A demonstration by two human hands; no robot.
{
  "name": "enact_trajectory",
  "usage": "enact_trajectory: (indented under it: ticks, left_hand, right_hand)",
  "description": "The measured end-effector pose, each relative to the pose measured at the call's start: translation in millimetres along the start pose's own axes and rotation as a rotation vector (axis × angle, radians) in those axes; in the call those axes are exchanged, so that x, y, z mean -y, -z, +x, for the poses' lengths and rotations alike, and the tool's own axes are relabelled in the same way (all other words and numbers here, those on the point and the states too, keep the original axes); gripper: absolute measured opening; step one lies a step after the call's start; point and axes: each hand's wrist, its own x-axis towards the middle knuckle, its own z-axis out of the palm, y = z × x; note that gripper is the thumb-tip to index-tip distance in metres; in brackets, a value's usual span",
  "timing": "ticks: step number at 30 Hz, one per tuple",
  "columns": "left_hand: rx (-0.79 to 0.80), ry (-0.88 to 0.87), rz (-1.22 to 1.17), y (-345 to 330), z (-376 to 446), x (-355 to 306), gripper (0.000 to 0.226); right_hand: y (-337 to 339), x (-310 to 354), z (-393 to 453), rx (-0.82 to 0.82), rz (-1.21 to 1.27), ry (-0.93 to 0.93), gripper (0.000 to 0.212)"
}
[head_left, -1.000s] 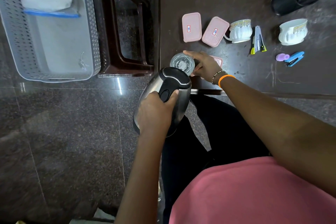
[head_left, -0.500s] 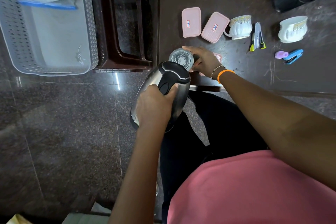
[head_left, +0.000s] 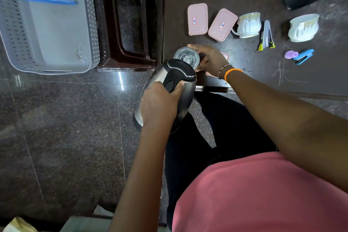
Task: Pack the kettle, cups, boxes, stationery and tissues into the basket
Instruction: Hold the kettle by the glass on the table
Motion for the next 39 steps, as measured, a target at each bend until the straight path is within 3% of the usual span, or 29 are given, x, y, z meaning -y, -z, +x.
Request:
enact_trajectory:
  ticks: [39]
  left_hand:
    - [-0.033, 0.051, -0.001, -7.6, -0.7, 4.3, 0.062]
  right_hand:
    - [1.9, 0.8, -0.2, 0.014, -0.038, 0.02, 0.077]
